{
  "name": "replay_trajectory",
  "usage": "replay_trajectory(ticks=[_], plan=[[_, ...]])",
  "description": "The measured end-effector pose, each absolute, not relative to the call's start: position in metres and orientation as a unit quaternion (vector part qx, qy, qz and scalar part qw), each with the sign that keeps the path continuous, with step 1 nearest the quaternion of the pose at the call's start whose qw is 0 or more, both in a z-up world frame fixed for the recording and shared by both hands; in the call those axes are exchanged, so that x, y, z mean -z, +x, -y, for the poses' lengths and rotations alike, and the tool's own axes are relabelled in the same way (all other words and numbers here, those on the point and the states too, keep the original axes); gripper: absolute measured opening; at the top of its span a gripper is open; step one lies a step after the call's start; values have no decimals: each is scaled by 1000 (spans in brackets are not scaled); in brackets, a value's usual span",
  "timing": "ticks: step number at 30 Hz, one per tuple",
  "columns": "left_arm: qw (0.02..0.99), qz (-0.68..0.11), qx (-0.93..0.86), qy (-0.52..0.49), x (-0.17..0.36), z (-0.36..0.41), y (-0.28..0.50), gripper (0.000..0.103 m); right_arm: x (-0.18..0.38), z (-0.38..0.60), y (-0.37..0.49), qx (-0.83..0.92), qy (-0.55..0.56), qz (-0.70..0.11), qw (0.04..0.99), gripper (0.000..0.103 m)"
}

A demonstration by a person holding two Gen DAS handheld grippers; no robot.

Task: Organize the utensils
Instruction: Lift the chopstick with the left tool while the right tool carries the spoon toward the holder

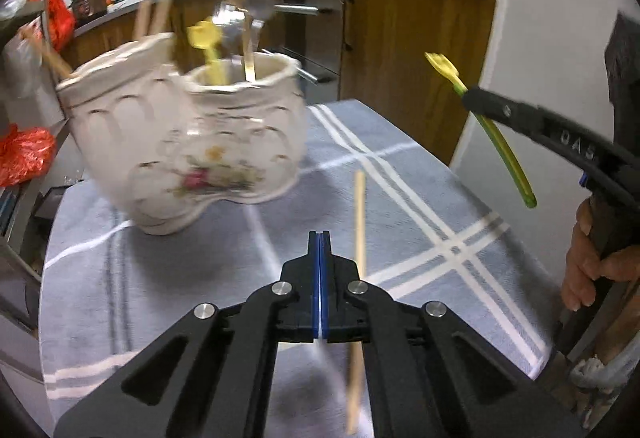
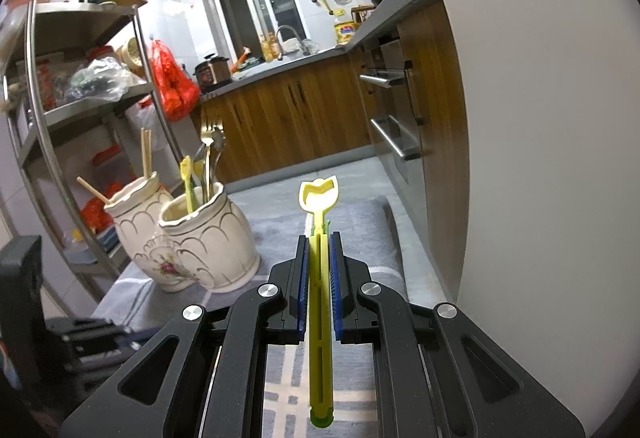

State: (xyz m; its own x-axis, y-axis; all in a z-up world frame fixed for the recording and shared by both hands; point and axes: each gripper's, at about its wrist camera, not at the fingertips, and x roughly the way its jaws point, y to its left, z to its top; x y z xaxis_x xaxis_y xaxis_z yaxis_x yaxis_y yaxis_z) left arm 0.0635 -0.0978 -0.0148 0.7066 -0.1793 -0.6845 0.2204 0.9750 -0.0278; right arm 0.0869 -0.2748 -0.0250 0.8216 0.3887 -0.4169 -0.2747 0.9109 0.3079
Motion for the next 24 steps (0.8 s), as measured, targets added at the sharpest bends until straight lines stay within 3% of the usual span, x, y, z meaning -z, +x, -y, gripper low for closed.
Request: replay_trajectory(ticks=[5,7,11,18,20,24], plan=[[905,-400,144,4,15,91,72,0,25,270,88,-176,115,-244,947,11],[895,-414,165,18,19,103,74,12,25,269,88,-177,115,-245,946,11],[888,-423,174,45,26,121,72,20,25,266,88,-180,109,-245,946,11],[885,-430,155,92,38,141,82,20,26,265,89,-188,111,-246,944,11],[885,-427,158,100,39,144,85,5,25,264,87,-189,108,-244,945,11],[890,-410,171,109,35,139,80,6,24,264,85,-190,105,-240,946,11]])
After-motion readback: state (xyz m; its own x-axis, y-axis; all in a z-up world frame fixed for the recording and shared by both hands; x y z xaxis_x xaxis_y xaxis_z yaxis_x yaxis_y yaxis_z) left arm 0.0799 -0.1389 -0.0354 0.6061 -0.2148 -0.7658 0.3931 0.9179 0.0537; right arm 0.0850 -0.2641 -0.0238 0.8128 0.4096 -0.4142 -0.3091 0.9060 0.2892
